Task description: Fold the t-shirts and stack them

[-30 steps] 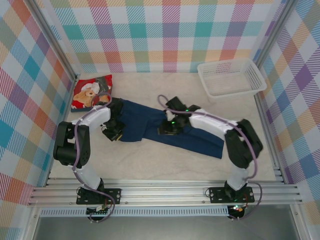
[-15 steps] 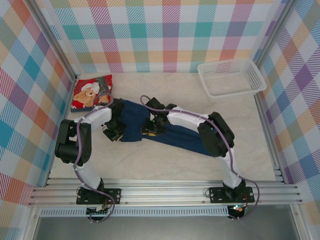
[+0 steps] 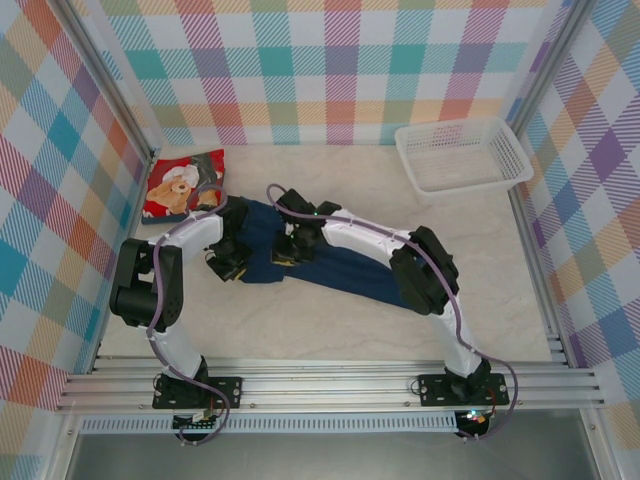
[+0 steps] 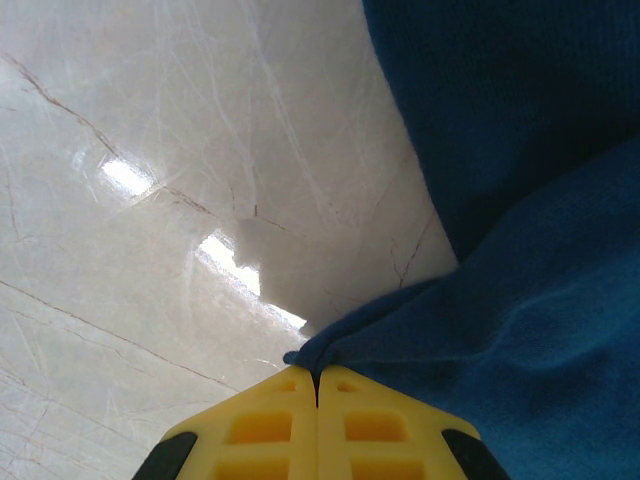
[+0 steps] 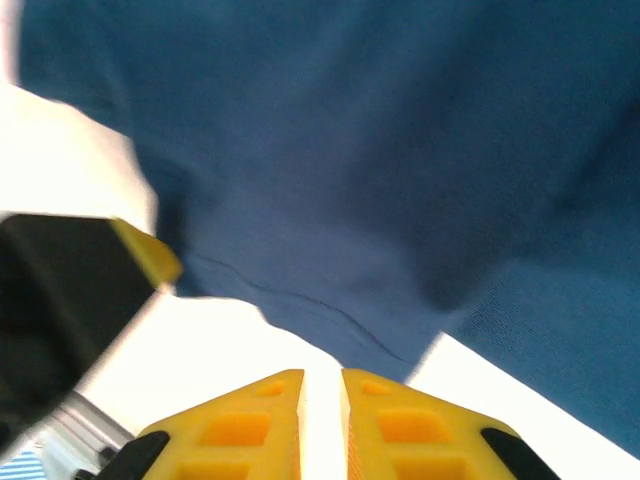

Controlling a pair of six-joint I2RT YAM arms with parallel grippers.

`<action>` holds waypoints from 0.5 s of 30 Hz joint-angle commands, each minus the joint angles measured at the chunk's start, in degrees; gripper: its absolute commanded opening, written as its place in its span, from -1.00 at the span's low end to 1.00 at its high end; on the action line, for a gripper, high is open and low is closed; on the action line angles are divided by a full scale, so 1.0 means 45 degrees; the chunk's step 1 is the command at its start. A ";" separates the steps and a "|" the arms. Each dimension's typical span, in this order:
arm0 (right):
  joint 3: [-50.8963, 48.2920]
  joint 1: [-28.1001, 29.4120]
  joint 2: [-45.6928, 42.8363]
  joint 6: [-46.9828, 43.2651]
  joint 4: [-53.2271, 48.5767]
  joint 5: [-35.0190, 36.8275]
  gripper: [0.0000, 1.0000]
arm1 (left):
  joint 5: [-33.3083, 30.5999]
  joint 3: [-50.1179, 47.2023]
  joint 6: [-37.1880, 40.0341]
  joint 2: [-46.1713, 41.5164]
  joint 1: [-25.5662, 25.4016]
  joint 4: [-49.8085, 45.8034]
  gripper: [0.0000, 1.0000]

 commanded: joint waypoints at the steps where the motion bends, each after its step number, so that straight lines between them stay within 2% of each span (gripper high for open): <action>1: 0.1098 -0.0102 0.0955 -0.0147 -0.0718 -0.0025 -0.68 | 0.0030 -0.0065 0.0133 0.0006 0.0135 -0.0007 -1.00; 8: 0.0901 -0.0853 0.1908 0.0013 -0.1534 0.0039 -0.73 | 0.0075 0.0111 0.0177 -0.0230 0.0227 -0.0187 -1.00; 15: 0.0992 -0.0972 0.2492 -0.0186 -0.2467 0.0154 -0.73 | 0.0301 0.0438 -0.0026 -0.0486 0.0326 -0.0329 -1.00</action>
